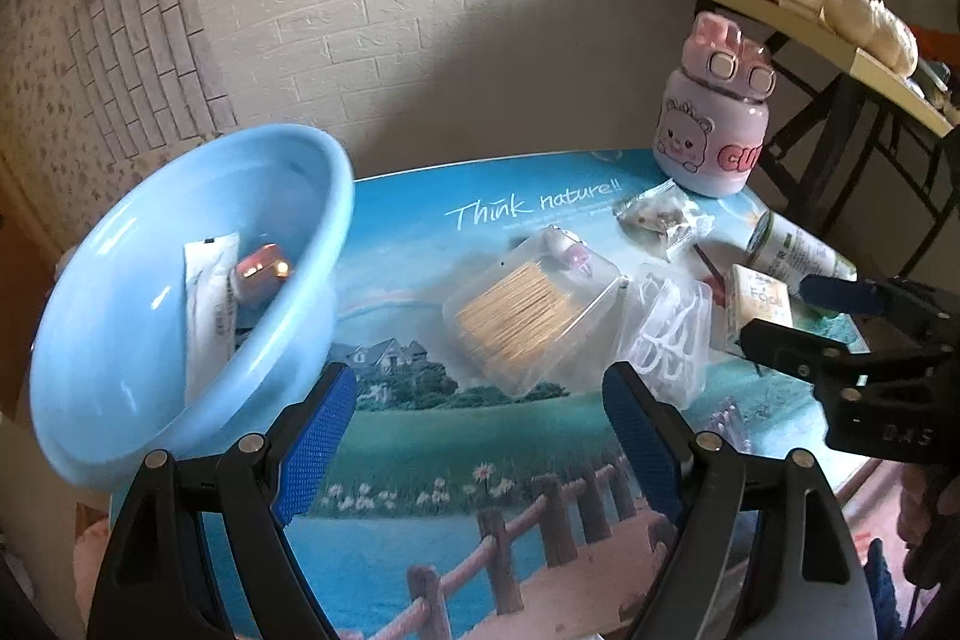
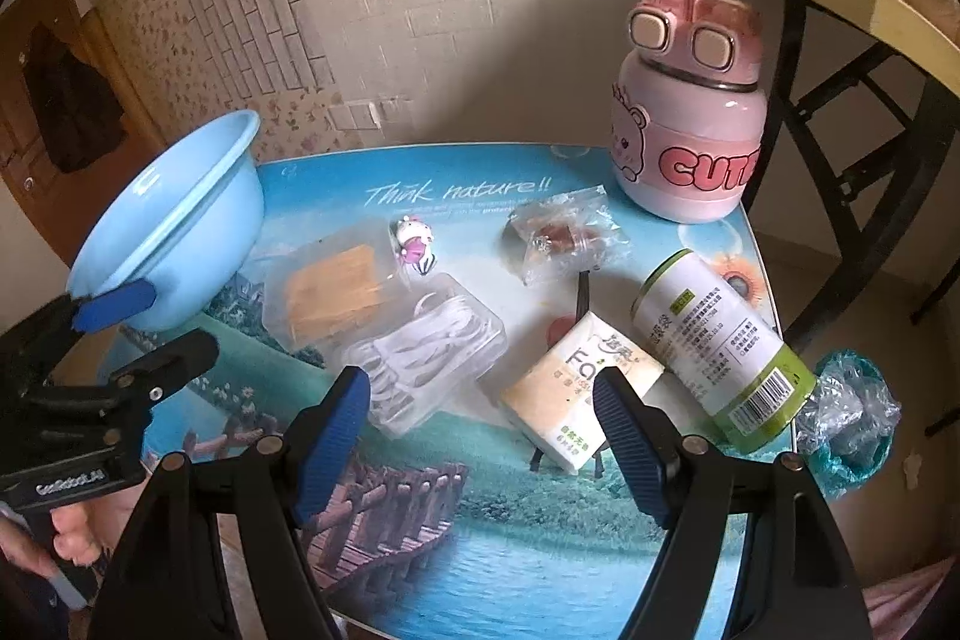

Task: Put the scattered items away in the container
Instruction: 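Move both grippers back toward the remaining items on the table, then grasp the clear toothpick box with the left gripper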

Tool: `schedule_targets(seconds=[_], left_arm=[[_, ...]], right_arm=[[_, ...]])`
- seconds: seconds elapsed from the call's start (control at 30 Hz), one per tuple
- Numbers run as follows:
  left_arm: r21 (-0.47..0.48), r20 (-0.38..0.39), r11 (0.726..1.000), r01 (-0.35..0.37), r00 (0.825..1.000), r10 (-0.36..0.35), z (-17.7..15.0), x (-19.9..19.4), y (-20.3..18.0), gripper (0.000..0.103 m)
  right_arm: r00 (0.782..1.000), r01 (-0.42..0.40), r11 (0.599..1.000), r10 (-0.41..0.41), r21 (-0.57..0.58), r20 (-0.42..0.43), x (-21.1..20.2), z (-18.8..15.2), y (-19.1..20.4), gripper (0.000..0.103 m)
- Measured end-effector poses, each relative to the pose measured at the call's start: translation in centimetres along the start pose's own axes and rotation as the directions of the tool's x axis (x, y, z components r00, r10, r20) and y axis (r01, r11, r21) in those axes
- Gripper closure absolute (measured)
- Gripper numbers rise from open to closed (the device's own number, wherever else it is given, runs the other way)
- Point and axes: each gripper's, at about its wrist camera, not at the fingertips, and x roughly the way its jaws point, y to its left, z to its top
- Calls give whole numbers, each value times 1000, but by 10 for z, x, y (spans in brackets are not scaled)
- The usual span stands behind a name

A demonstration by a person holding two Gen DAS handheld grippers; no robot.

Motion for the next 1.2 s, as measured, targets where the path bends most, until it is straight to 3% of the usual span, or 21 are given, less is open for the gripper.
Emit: schedule_targets(seconds=[0.27,0.57,1.1,1.2], left_arm=[[45,-26,999,13,1000,-12,9,29,-16,20],[125,-46,992,-4,999,10,18,58,-28,19],[147,-82,988,39,996,-27,29,94,-21,19],[127,-79,990,69,995,-59,27,95,-18,29]], right_arm=[[1000,26,1000,-26,3,-11,2,-1,-18,25],[998,66,995,-64,81,-17,6,-6,-36,25],[996,90,989,-87,114,-33,18,-6,-38,25],[995,98,988,-95,123,-32,19,-5,-39,25]])
